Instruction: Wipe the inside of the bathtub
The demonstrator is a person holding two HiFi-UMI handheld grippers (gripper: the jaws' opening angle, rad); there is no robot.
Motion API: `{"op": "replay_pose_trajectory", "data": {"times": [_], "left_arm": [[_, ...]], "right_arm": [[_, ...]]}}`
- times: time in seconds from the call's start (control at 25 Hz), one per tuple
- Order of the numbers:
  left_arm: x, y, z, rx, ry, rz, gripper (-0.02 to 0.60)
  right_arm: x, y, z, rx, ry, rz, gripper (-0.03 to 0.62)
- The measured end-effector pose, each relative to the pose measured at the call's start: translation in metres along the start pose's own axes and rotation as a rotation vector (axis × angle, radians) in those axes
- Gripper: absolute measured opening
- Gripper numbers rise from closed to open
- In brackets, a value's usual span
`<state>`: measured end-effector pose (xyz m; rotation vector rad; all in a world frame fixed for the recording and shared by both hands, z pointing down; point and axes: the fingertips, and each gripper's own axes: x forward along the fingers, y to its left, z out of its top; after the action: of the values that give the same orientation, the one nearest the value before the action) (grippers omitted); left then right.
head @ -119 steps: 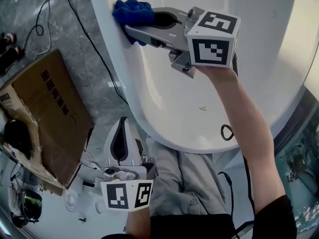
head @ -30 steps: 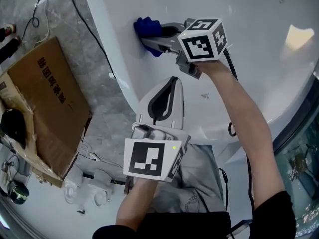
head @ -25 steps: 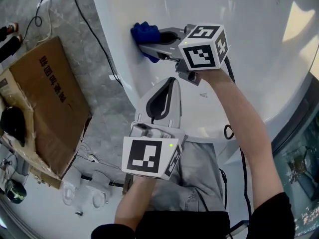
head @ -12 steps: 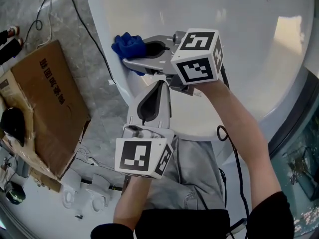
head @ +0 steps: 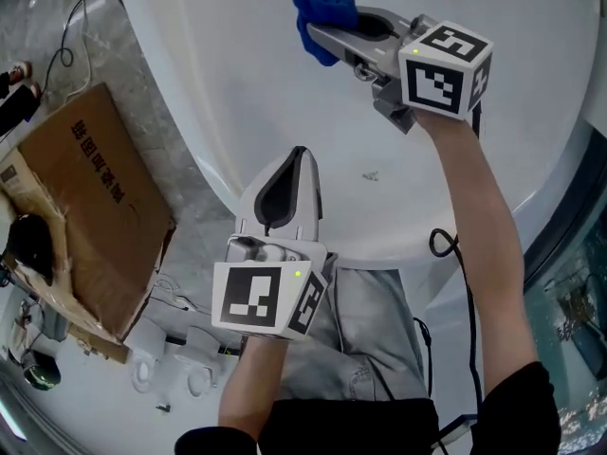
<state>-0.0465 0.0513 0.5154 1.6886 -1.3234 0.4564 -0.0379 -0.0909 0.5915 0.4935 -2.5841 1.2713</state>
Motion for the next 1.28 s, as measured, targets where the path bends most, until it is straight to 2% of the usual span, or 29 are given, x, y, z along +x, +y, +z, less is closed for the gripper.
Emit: {"op": "replay_pose_trajectory", "data": {"times": [0.12, 0.28, 0.4, 0.56, 0.68, 0.88, 1.12, 1.28], "left_arm": [[0.010, 0.004, -0.006, -0.013, 0.019, 0.000, 0.002], [0.026, 0.003, -0.010, -0.030, 0.039, -0.015, 0.002], [0.038, 0.003, -0.010, -0.033, 0.051, -0.033, 0.002], [0.053, 0.010, -0.020, -0.071, 0.072, -0.007, 0.002], [0.061, 0.009, -0.029, -0.104, 0.088, -0.011, 0.002], [0.065, 0.015, -0.045, -0.125, 0.126, -0.009, 0.002], [0.069, 0.024, -0.054, -0.153, 0.137, 0.030, 0.002], [0.066, 0.024, -0.058, -0.158, 0.143, 0.029, 0.002]], "right_arm": [[-0.015, -0.066, -0.041, 0.033, 0.096, -0.127, 0.071], [-0.018, -0.129, -0.105, 0.076, 0.229, -0.236, 0.071], [-0.006, -0.155, -0.143, 0.107, 0.298, -0.262, 0.071], [0.018, -0.179, -0.206, 0.129, 0.445, -0.265, 0.072], [0.026, -0.189, -0.247, 0.152, 0.563, -0.274, 0.072], [0.039, -0.183, -0.282, 0.157, 0.656, -0.234, 0.072], [0.052, -0.180, -0.300, 0.180, 0.682, -0.225, 0.072], [0.059, -0.178, -0.303, 0.217, 0.652, -0.248, 0.072]]}}
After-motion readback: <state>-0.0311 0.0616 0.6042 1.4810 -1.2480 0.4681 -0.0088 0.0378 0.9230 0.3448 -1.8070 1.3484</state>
